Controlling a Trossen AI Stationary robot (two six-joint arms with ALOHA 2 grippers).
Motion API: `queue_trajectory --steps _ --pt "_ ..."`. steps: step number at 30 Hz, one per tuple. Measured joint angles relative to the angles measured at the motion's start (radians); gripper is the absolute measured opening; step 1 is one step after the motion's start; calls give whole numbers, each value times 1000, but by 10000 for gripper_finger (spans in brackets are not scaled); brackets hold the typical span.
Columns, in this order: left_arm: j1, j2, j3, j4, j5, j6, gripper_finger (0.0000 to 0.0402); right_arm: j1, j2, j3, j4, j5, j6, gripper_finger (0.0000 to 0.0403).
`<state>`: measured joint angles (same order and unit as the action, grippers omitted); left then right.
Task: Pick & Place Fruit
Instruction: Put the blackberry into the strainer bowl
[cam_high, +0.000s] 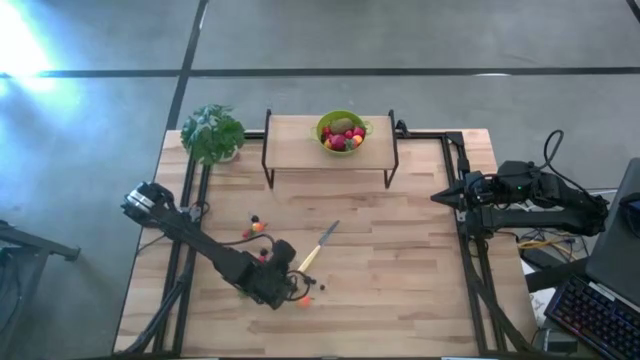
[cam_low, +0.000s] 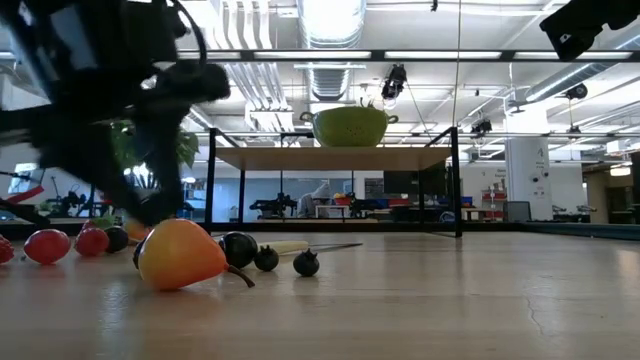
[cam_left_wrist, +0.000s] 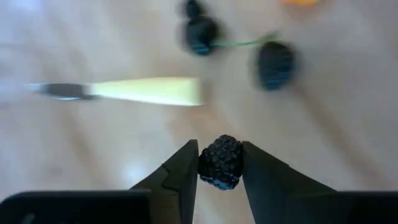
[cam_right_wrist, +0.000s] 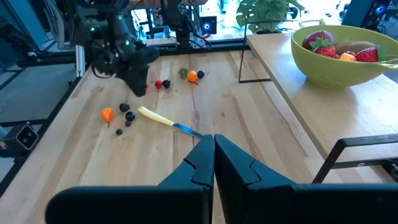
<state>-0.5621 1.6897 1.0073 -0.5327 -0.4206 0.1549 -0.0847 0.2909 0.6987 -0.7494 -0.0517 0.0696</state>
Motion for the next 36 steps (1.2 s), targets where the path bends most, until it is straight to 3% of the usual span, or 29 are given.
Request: queue_trajectory --steps 7,12,22,31,36 --pt "5 -12 0 104 -441 82 111 0 0 0 -1 0 0 8" --pt "37 -12 0 315 -597 251 112 0 0 0 0 0 0 8" --pt "178 -12 2 708 -557 533 114 0 0 0 0 0 0 8" --pt "356 -12 2 987 -422 664 108 0 0 0 0 0 0 8" --pt "453 -12 29 1116 -405 681 111 0 0 0 0 0 0 8"
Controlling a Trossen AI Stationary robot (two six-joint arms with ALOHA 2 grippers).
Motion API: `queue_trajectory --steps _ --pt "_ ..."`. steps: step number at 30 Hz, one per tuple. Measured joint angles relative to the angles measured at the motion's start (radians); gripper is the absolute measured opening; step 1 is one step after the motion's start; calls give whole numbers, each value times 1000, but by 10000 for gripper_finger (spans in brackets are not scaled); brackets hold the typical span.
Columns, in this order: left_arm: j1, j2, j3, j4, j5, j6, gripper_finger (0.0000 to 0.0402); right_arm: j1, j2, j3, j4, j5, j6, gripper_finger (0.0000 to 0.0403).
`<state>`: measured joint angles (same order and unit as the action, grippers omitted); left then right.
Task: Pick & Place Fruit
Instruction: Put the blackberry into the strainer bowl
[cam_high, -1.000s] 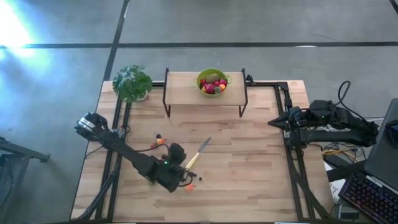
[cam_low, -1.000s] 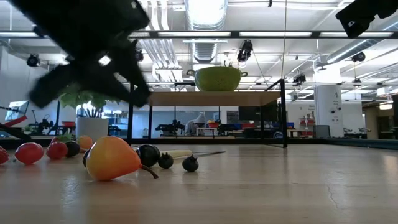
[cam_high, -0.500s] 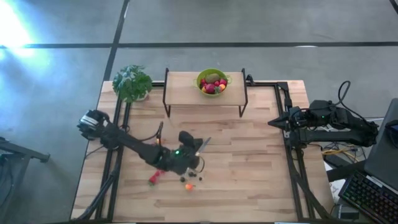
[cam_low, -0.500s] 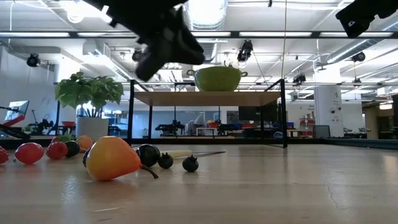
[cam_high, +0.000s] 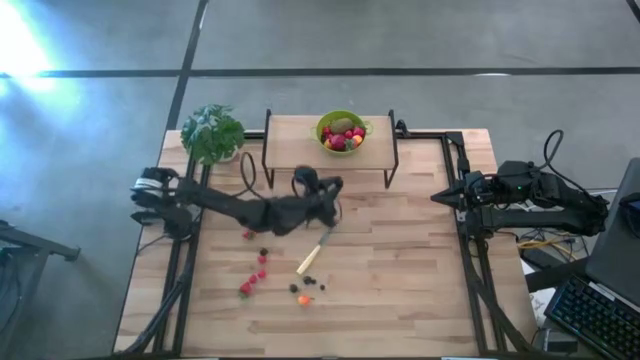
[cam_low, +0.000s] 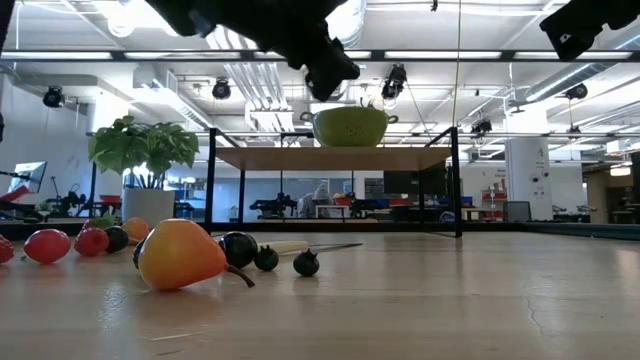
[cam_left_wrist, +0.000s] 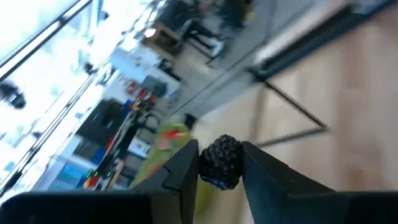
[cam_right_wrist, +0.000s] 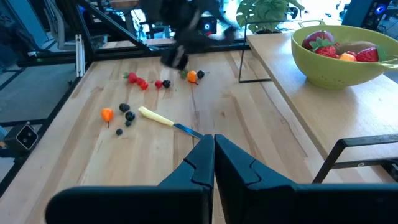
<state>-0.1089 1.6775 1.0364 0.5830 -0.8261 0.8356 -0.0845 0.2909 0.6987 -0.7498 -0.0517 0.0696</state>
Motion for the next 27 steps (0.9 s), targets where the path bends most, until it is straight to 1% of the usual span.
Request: queue_trajectory --steps 3,7,10,13,16,18,22,25,27 --pt "58 0 50 4 0 -26 111 0 0 0 0 0 0 8" --pt "132 0 113 1 3 -105 111 0 0 0 0 0 0 8" --pt "186 -1 154 -40 16 -157 112 0 0 0 0 0 0 8" --pt "243 -1 204 -171 92 -240 112 0 0 0 0 0 0 8" --pt "308 -1 263 -353 183 -391 112 0 0 0 0 0 0 8" --pt "353 -1 292 -441 240 -484 112 0 0 0 0 0 0 8" --pt "423 -1 319 -543 338 -616 112 0 0 0 0 0 0 8" --pt "461 -1 325 -587 440 -681 112 0 0 0 0 0 0 8" --pt "481 -1 325 -606 488 -721 112 0 0 0 0 0 0 8"
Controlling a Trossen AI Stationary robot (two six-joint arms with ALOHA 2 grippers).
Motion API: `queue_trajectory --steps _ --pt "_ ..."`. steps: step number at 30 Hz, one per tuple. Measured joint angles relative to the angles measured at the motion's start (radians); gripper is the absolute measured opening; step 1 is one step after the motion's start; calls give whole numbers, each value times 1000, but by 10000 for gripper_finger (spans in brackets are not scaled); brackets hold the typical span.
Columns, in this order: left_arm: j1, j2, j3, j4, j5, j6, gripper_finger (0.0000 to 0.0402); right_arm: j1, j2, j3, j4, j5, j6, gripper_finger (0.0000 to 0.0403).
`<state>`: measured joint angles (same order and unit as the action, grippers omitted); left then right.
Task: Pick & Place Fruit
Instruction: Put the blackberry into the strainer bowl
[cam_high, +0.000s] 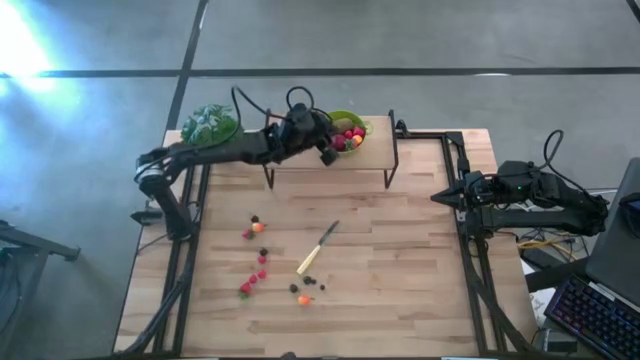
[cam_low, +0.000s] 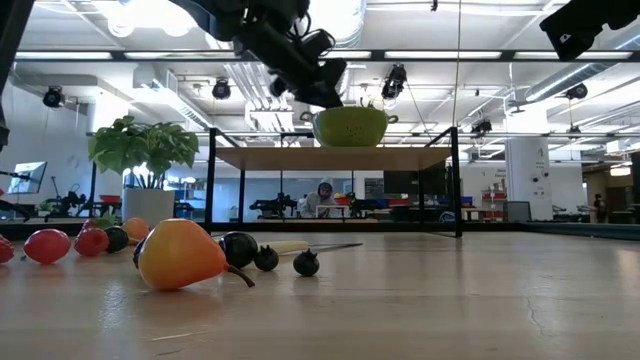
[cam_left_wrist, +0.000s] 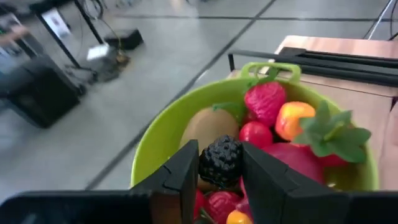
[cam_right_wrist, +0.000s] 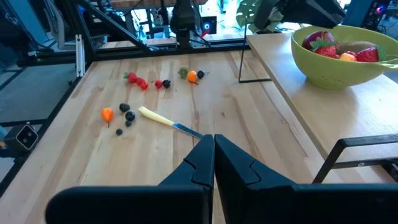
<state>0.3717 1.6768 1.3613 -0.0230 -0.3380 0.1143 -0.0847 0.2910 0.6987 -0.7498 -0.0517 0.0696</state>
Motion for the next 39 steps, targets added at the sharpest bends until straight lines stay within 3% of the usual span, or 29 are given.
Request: queue_trajectory --steps 23,33,39 --pt "20 0 -7 -62 32 -43 126 0 0 0 0 0 0 8" --pt "20 0 39 -131 31 -18 196 0 0 0 0 0 0 8" --pt "-9 -15 127 -267 36 44 206 0 0 0 0 0 0 8"
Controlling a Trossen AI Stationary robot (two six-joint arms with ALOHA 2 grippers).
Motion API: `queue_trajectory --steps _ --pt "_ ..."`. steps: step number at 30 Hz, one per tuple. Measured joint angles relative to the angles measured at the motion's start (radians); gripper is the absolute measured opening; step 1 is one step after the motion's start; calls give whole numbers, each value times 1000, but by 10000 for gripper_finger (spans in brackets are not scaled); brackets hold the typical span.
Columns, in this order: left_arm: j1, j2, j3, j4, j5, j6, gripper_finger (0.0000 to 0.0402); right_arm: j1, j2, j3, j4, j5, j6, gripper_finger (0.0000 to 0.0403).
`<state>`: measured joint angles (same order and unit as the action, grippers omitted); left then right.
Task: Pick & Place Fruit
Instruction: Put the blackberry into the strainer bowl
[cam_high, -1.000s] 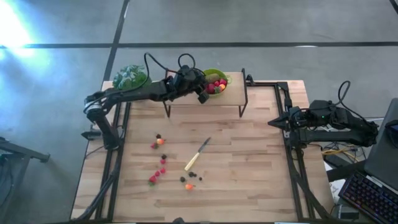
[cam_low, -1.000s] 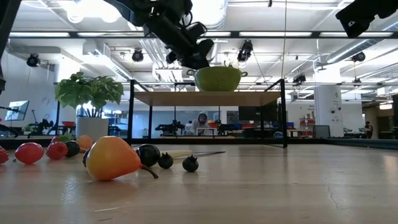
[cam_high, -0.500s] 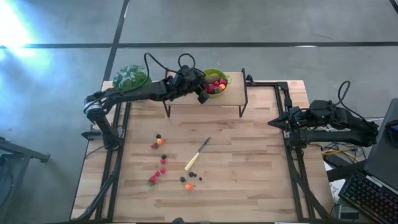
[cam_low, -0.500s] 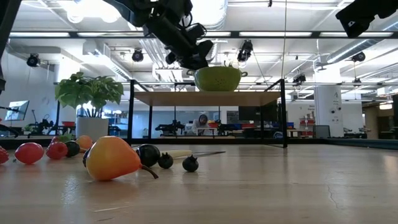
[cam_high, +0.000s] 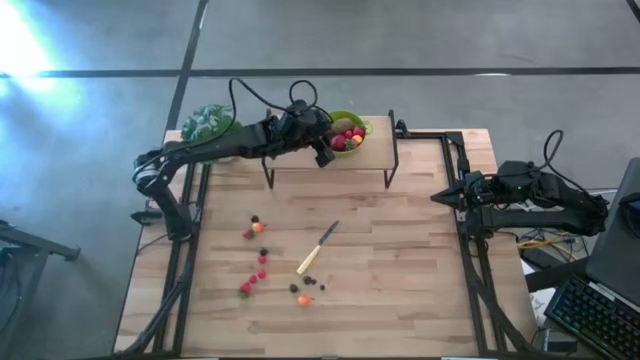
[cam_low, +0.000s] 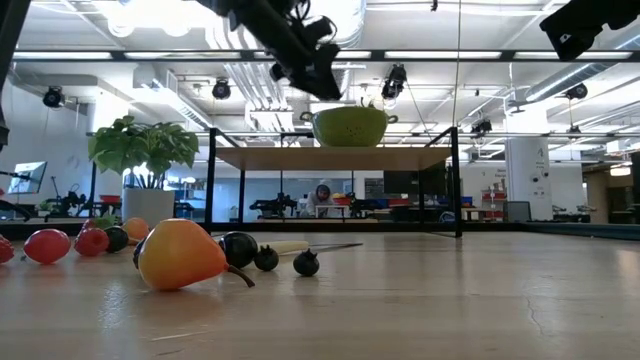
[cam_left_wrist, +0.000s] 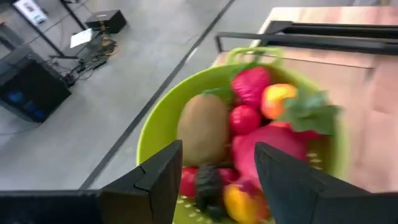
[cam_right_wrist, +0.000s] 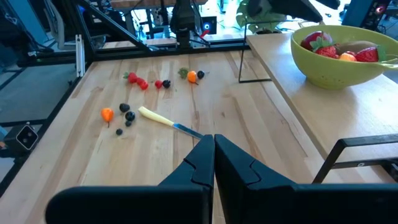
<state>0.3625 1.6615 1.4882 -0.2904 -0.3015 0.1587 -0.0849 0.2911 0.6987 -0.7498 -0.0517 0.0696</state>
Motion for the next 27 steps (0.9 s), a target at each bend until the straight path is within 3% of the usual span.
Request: queue_trajectory --steps 6,11,20,27 --pt "-74 0 98 -197 89 5 206 0 0 0 0 0 0 8" --pt "-186 0 102 -314 127 20 206 0 0 0 0 0 0 8" --pt "-455 0 40 -502 127 23 206 0 0 0 0 0 0 8" --pt "-654 0 -69 -502 127 21 206 0 0 0 0 0 0 8"
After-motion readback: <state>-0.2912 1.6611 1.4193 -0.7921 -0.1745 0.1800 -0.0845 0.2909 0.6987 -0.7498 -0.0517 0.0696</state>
